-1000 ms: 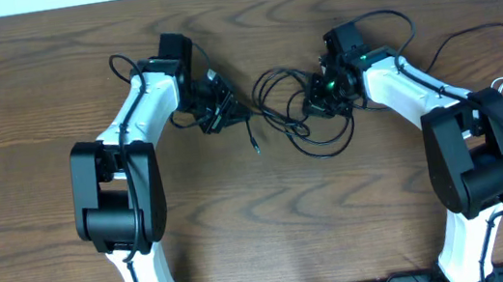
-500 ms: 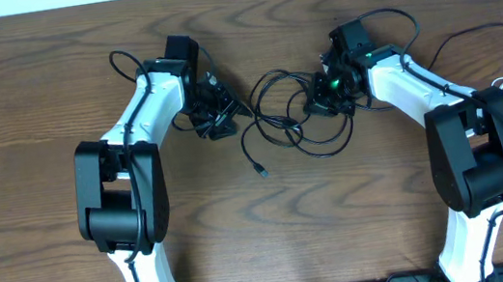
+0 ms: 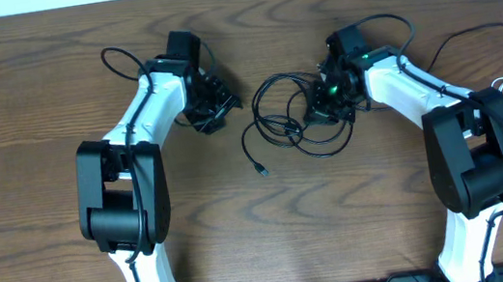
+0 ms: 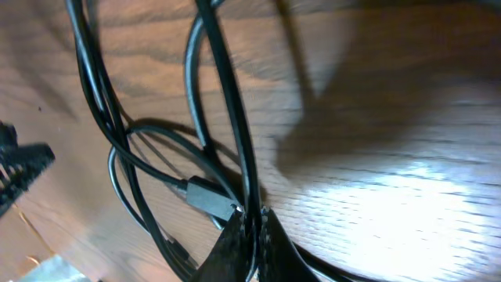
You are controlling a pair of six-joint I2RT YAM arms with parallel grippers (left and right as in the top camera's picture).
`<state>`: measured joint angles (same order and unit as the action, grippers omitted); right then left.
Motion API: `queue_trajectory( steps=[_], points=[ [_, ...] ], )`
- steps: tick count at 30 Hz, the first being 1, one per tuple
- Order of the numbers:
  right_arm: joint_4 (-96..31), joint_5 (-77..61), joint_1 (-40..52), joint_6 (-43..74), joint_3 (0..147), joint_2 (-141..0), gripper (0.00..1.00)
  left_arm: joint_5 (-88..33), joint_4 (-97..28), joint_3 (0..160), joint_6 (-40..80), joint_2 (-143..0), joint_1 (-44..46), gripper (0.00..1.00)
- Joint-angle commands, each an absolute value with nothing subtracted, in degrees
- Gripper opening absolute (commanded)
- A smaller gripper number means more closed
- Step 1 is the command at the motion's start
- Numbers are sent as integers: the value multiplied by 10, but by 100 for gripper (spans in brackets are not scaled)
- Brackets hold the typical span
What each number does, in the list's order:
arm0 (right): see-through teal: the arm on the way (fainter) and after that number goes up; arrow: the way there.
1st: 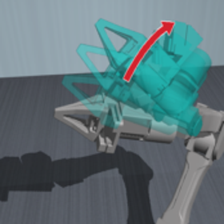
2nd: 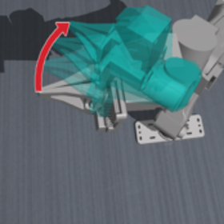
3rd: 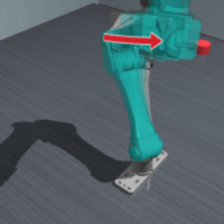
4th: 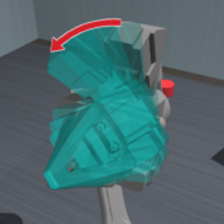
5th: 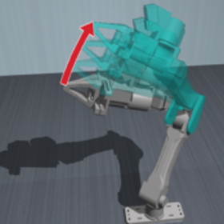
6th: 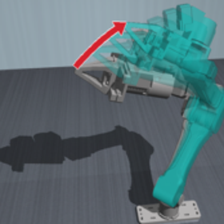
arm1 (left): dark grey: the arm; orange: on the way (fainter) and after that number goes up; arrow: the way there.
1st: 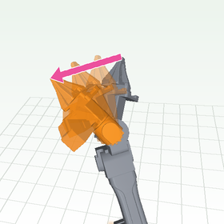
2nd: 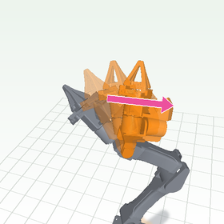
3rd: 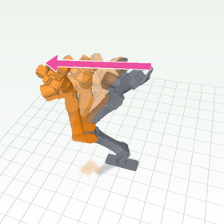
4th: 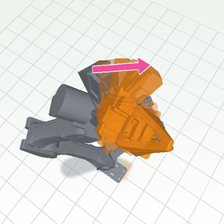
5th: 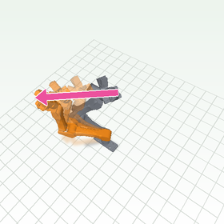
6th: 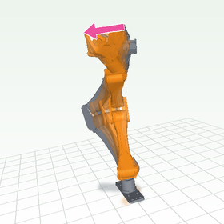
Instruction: Untangle cables
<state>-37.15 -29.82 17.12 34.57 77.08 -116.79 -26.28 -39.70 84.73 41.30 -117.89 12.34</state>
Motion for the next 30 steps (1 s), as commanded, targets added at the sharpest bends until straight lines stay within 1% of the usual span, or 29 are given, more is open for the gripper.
queue_trajectory(
  steps=[1, 3, 5, 10, 16, 18, 24, 30],
  points=[
    [-370, -303, 185, 320, 770, -1173, 5, -247, -382, 845, 431, -1180, 149, 57],
    [-367, -303, 188, 321, 770, -1173, 5, -231, -379, 845, 432, -1180, 163, 57],
    [-362, -304, 190, 321, 770, -1173, 1, -203, -382, 845, 432, -1180, 177, 57],
    [-350, -304, 190, 321, 770, -1173, 1, -178, -385, 845, 432, -1185, 197, 57],
    [-342, -304, 190, 321, 770, -1173, 1, -168, -386, 845, 432, -1200, 199, 56],
    [-340, -304, 190, 321, 770, -1173, 1, -168, -385, 845, 432, -1202, 199, 52],
    [-340, -304, 192, 321, 770, -1173, 1, -168, -376, 845, 438, -1202, 199, 52],
    [-340, -304, 192, 321, 770, -1173, 1, -168, -371, 845, 438, -1203, 207, 48]
  ],
)
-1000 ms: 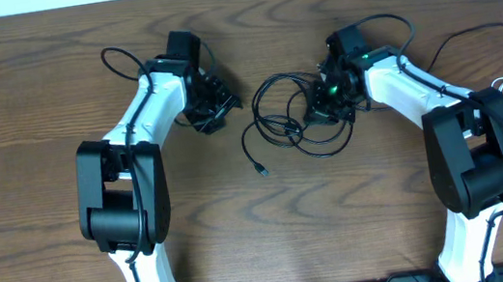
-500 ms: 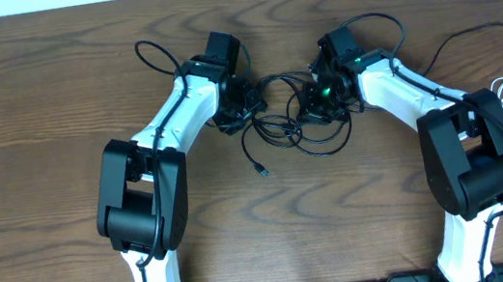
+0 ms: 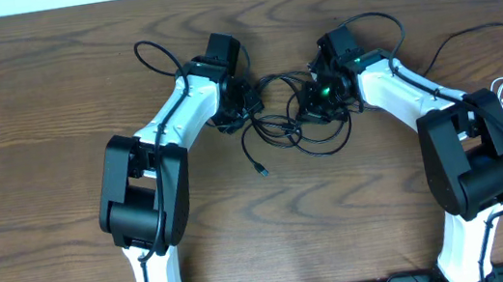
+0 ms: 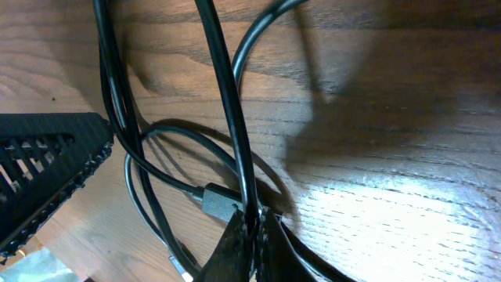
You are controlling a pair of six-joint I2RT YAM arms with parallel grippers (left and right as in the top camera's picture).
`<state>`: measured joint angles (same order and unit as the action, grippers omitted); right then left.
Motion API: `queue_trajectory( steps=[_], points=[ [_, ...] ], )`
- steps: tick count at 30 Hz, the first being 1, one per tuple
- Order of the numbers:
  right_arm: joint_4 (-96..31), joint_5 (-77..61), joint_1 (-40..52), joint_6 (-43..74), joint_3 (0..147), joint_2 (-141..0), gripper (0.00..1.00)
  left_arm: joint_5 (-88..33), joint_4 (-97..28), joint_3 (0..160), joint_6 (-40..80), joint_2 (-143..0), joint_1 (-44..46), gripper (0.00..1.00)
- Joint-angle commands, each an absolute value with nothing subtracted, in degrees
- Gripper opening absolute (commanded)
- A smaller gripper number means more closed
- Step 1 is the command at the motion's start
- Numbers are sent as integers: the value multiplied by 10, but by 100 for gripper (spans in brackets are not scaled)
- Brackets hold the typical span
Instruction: Untangle cables
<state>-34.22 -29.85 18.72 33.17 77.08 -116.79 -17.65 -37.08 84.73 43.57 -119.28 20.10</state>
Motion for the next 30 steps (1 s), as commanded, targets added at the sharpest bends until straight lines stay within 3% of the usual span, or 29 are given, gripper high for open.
queue_trajectory(
  steps=[1, 24, 30],
  points=[
    [-340, -303, 192, 321, 770, -1173, 1, -168, -371, 845, 438, -1204, 210, 45],
    [-342, -303, 192, 321, 770, -1173, 1, -147, -369, 845, 518, -1239, 243, 37],
    [-343, -303, 198, 321, 770, -1173, 1, -150, -368, 846, 518, -1247, 241, 14]
  ],
)
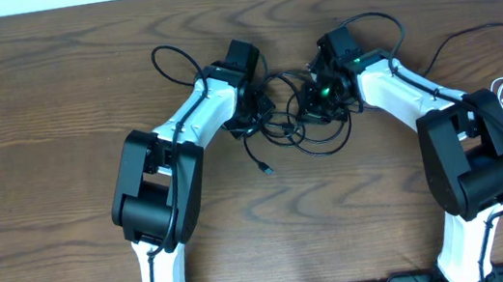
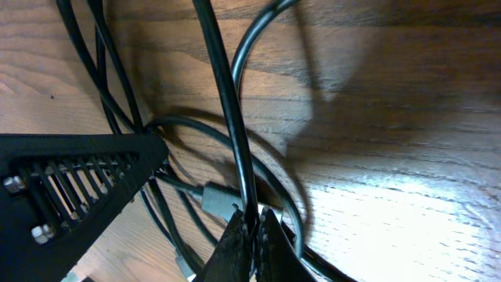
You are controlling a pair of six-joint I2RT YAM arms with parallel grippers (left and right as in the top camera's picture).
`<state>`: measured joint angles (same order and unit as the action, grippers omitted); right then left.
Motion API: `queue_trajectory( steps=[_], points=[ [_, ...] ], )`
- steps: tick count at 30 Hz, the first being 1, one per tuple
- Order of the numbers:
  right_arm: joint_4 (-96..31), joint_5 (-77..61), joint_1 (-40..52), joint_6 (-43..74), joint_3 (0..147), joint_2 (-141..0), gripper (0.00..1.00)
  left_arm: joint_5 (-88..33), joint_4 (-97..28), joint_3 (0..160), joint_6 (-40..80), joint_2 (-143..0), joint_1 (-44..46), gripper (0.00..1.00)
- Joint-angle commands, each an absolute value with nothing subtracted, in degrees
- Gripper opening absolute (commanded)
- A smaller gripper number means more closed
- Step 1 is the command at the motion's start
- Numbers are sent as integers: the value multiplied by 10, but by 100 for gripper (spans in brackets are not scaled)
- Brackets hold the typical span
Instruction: Untangle cables
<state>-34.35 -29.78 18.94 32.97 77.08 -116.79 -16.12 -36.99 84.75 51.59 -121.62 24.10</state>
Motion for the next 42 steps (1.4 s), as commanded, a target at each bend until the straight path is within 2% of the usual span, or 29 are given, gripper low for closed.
queue_trajectory(
  steps=[1, 9, 25, 31, 42],
  points=[
    [-343, -302, 198, 321, 770, -1173, 1, -153, -368, 846, 518, -1247, 241, 9],
    [-347, -299, 199, 311, 770, -1173, 1, -232, -368, 847, 518, -1231, 217, 8],
    [-364, -312, 200, 199, 770, -1173, 1, -230, -322, 847, 518, -1157, 183, 8],
    [-373, -291, 199, 194, 770, -1173, 1, -305, -320, 847, 506, -1157, 173, 8],
    [-376, -243, 199, 195, 770, -1173, 1, -476, -325, 847, 403, -1157, 129, 8]
  ],
)
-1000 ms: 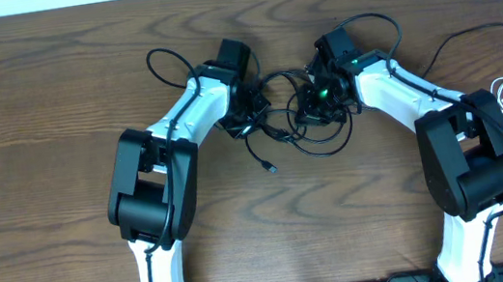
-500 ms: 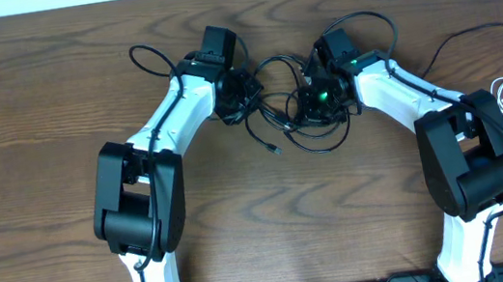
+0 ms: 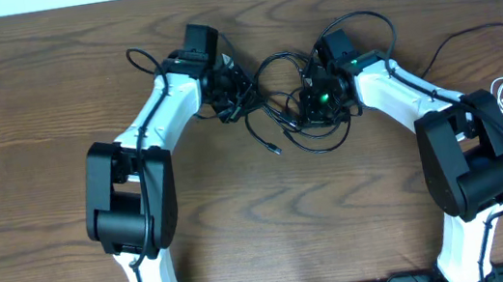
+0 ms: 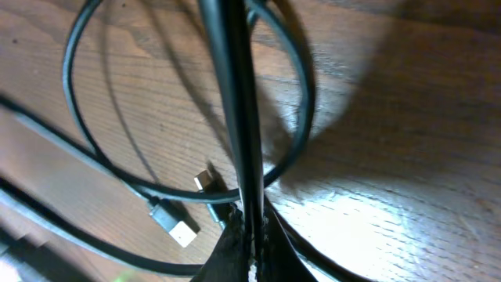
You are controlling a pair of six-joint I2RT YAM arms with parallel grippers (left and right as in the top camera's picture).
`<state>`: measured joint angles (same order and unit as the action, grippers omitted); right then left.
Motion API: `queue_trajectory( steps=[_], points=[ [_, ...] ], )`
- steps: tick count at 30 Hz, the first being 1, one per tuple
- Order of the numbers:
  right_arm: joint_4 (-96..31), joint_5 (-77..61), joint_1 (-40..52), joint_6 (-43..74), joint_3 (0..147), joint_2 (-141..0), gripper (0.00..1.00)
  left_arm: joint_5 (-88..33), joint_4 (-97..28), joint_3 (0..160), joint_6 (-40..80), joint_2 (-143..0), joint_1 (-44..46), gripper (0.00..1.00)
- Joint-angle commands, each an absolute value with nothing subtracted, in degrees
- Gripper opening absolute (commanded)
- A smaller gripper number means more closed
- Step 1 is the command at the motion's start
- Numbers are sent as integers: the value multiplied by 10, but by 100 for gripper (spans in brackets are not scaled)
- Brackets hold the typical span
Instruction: Untangle cables
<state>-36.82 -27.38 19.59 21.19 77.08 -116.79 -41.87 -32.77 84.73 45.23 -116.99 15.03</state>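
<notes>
A tangle of black cables (image 3: pixel 287 97) lies at the middle of the wooden table. My right gripper (image 3: pixel 317 105) is at the tangle's right side, shut on one black cable (image 4: pixel 239 117) that runs straight up from its fingertips (image 4: pixel 270 247) in the right wrist view. Two metal plugs (image 4: pixel 178 227) lie just left of those fingertips. My left gripper (image 3: pixel 234 99) is at the tangle's left edge and looks shut on a strand stretched toward it. A loose plug end (image 3: pixel 275 148) trails below the tangle.
A coiled white cable lies at the far right of the table (image 3: pixel 43 188). A black lead (image 3: pixel 471 34) loops behind my right arm. Another loops behind my left arm (image 3: pixel 139 63).
My left gripper has moved up and left, out of the right wrist view, and strands came with it. The loose plug end has shifted up and right. Two plugs now lie beside my right fingertips.
My right gripper stayed shut on one black cable throughout. My left gripper was well left of the tangle, then at its edge, then in among the strands. Now it is back to the left with a strand stretched out and the tangle spread wider.
</notes>
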Motion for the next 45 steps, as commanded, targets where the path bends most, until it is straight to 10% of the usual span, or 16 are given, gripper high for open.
queue_trajectory(
  steps=[1, 14, 23, 31, 45],
  points=[
    [-376, -240, 199, 195, 770, -1173, 1, -476, -333, 847, 392, -1157, 123, 8],
    [-377, -197, 199, 197, 770, -1173, 1, -468, -430, 847, 294, -1157, 75, 8],
    [-386, -202, 199, 196, 770, -1173, 2, -177, -510, 846, 277, -1157, 75, 8],
    [-395, -394, 190, 91, 814, -1152, 34, -80, -542, 846, 276, -1157, 75, 9],
    [-458, -173, 166, 107, 860, -1137, 44, 91, -580, 846, 286, -1157, 74, 25]
  ],
)
